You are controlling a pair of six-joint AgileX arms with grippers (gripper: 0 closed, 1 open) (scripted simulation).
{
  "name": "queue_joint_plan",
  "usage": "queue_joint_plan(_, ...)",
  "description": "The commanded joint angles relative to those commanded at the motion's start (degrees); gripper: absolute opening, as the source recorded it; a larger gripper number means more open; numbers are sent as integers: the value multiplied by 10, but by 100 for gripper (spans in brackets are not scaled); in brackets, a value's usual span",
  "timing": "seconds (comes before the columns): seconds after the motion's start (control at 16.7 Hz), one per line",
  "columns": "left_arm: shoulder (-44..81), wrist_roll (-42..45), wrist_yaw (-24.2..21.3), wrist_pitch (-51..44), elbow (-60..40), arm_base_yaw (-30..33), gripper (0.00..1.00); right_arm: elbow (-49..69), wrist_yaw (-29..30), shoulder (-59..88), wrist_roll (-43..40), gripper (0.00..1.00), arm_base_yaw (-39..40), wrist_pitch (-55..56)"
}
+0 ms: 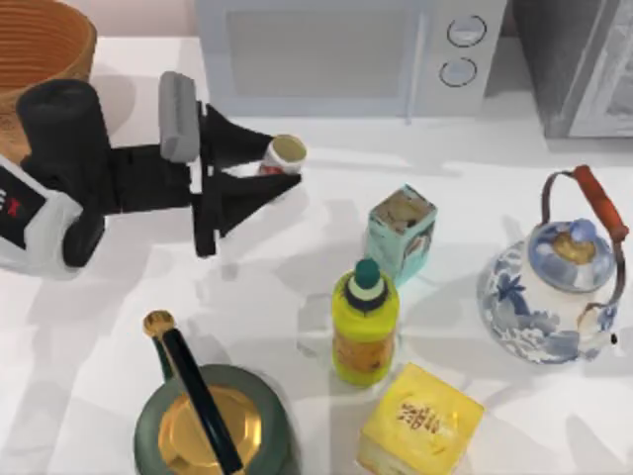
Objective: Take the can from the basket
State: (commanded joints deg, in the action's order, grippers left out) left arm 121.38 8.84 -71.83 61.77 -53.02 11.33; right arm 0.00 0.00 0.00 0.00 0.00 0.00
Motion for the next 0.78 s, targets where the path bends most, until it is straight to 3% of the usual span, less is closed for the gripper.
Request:
queue_joint_plan(0.42, 152, 28, -133, 89, -17, -53, 0, 0, 0, 0, 0, 100, 0, 0)
queue_joint_plan(0.78, 179, 35, -163, 107, -14, -68, 0, 0, 0, 0, 0, 100, 0, 0)
